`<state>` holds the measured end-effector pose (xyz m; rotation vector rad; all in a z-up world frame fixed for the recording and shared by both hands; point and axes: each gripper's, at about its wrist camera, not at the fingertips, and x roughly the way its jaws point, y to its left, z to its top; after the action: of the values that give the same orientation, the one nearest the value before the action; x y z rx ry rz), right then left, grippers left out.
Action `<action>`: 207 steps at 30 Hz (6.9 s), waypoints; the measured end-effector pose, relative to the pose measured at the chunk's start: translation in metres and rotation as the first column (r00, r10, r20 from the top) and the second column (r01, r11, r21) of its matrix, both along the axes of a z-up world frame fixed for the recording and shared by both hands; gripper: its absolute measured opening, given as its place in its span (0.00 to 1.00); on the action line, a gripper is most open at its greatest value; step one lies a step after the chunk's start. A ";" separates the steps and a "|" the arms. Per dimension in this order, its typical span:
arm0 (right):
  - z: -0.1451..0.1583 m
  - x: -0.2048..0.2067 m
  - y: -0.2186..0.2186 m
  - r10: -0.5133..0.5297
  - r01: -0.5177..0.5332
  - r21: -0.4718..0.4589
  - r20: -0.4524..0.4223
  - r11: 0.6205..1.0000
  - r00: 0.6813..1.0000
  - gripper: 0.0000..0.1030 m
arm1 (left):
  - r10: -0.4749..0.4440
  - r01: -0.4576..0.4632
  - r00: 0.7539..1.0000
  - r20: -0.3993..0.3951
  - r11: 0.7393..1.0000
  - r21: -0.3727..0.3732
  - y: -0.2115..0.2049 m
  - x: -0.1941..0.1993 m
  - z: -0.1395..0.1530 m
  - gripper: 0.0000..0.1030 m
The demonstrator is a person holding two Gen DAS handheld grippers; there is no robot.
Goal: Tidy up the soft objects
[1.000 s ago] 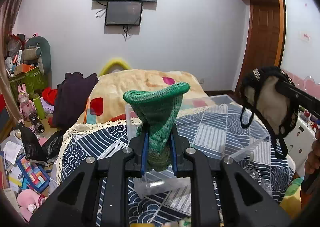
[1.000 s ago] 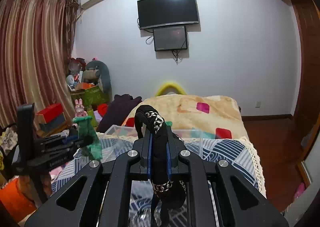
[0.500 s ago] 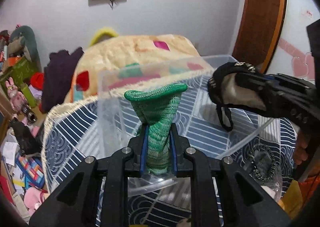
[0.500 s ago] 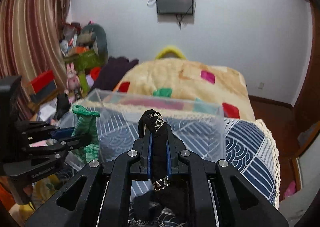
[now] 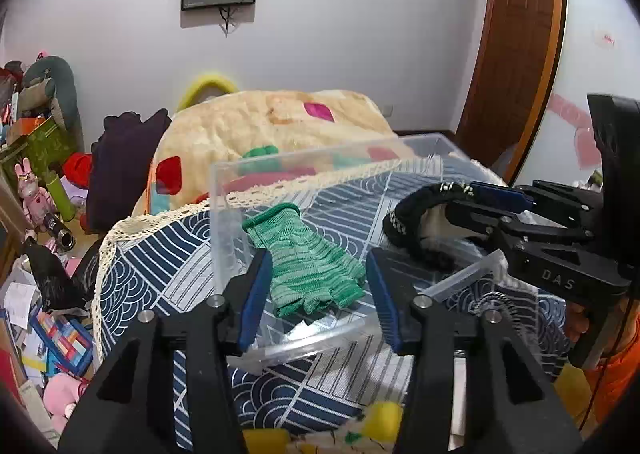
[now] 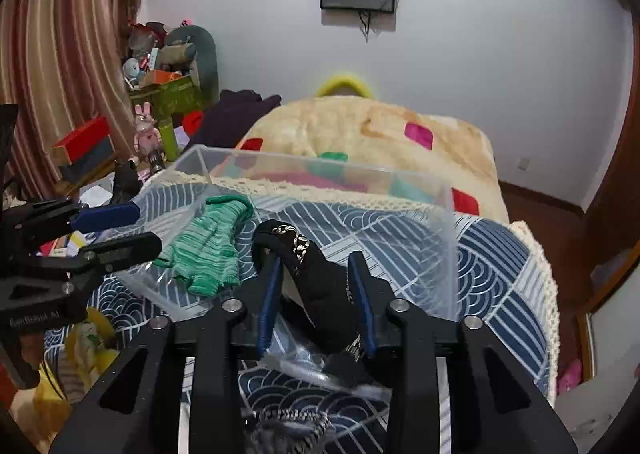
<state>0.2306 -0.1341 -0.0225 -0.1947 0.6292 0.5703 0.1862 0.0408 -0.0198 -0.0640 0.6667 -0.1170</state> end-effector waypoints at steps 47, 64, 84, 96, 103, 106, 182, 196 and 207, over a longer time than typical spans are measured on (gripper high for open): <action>-0.058 -0.081 -0.026 0.007 -0.006 0.042 -0.020 0.999 1.000 0.31 | 0.100 -0.110 0.989 -0.105 0.990 -0.088 0.035 -0.112 -0.091 0.39; -0.029 -0.093 -0.042 -0.010 0.002 0.123 0.068 0.992 0.998 0.12 | 0.109 -0.105 0.992 0.055 0.992 -0.076 0.035 -0.121 -0.039 0.36; 0.011 -0.076 -0.026 0.012 -0.039 0.175 0.155 0.984 0.988 0.09 | 0.052 -0.041 0.986 0.156 0.996 -0.073 0.024 -0.066 0.009 0.36; -0.026 -0.055 -0.029 0.019 -0.021 0.128 0.014 0.992 1.000 0.37 | 0.049 -0.045 0.997 0.066 0.997 -0.057 0.022 -0.017 -0.006 0.36; -0.055 -0.030 -0.029 -0.016 0.023 0.079 -0.087 0.997 0.996 0.41 | 0.046 -0.046 0.999 0.001 0.998 -0.032 0.020 0.009 -0.019 0.36; -0.067 -0.018 -0.032 -0.014 0.028 0.087 -0.158 0.996 0.987 0.40 | 0.045 -0.045 0.999 -0.001 0.999 -0.015 0.019 0.014 -0.022 0.36; -0.046 -0.097 -0.018 0.136 -0.119 0.151 -0.104 0.981 0.985 0.52 | 0.107 -0.115 0.992 -0.060 0.984 -0.138 0.033 -0.109 -0.087 0.14; -0.060 -0.102 -0.001 0.141 -0.131 0.113 -0.092 0.985 0.986 0.12 | 0.078 -0.071 0.996 0.045 0.989 -0.131 0.021 -0.124 -0.048 0.13; -0.015 -0.101 -0.013 0.084 -0.092 0.190 0.051 0.977 0.995 0.10 | 0.070 -0.055 0.988 0.137 0.992 -0.113 0.017 -0.122 -0.013 0.13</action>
<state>0.1294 -0.1472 -0.0375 -0.0530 0.5217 0.7071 0.0641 0.0575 -0.0328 -0.1804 0.5165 -0.0965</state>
